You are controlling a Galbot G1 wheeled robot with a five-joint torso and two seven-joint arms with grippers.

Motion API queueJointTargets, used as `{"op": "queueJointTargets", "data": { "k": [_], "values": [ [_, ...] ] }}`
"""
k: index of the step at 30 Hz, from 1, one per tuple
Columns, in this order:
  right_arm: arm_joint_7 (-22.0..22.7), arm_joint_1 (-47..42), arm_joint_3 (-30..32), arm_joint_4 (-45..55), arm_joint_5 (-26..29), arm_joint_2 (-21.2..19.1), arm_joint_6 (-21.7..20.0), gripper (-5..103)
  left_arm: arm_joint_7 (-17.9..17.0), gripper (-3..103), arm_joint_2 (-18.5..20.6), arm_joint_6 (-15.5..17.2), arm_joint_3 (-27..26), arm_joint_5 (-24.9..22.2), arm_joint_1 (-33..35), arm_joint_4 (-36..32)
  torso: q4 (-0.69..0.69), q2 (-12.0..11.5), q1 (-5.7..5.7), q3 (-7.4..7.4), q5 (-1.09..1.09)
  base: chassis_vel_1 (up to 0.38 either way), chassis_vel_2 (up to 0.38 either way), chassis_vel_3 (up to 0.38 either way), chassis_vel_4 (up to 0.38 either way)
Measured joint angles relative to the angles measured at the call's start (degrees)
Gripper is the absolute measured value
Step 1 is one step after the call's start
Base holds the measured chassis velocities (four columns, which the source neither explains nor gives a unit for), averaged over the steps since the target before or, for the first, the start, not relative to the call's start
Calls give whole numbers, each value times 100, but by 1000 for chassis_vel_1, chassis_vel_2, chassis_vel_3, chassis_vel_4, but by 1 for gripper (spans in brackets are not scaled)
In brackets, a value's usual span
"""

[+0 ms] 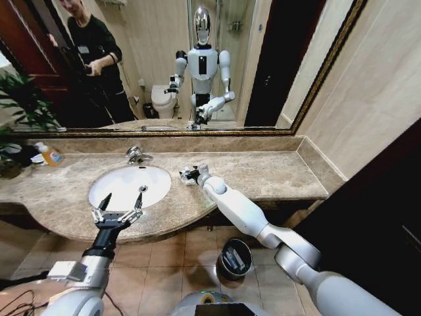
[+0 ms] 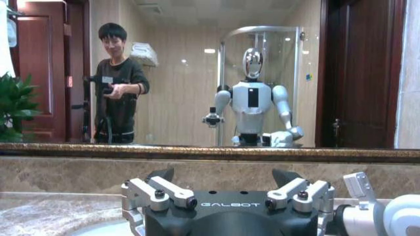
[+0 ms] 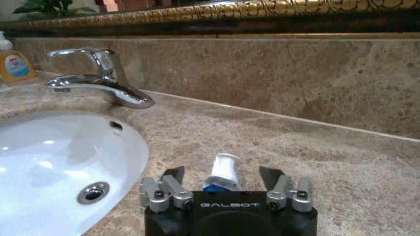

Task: Pick up the trash from the sink and place it in the trash bin.

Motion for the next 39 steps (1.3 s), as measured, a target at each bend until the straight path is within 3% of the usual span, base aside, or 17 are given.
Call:
{"op": "queueJointTargets", "data": {
  "k": [2,3,6,13,17,25,34,37,39],
  "values": [
    [-10,7,8,-28,-7,13,7,78,0,100,0,0,0,0,0,0,0,0,0,0,0,0,0,0,0],
    [-30,27,17,-80,-18,40,22,68,0,100,0,0,0,0,0,0,0,0,0,0,0,0,0,0,0],
    [-46,51,19,-126,-23,69,28,62,0,100,0,0,0,0,0,0,0,0,0,0,0,0,0,0,0],
    [-75,68,-1,-193,-50,92,80,29,0,100,0,0,0,0,0,0,0,0,0,0,0,0,0,0,0],
    [-93,76,-9,-207,-53,92,114,21,0,100,0,0,0,0,0,0,0,0,0,0,0,0,0,0,0],
    [-83,40,10,105,-44,-63,150,21,0,100,0,0,0,0,0,0,1,0,0,0,1,0,0,0,0],
    [90,-42,-33,1789,466,-1090,-137,21,0,100,0,0,0,0,0,0,0,0,0,0,2,0,0,0,0],
    [18,-201,39,2648,788,-1719,-208,21,0,100,0,0,0,0,0,0,0,0,0,0,0,0,0,0,0],
    [-36,-267,89,2793,851,-1817,-212,21,2,100,0,0,0,0,0,0,0,0,0,0,0,0,0,0,0]
  ]
}}
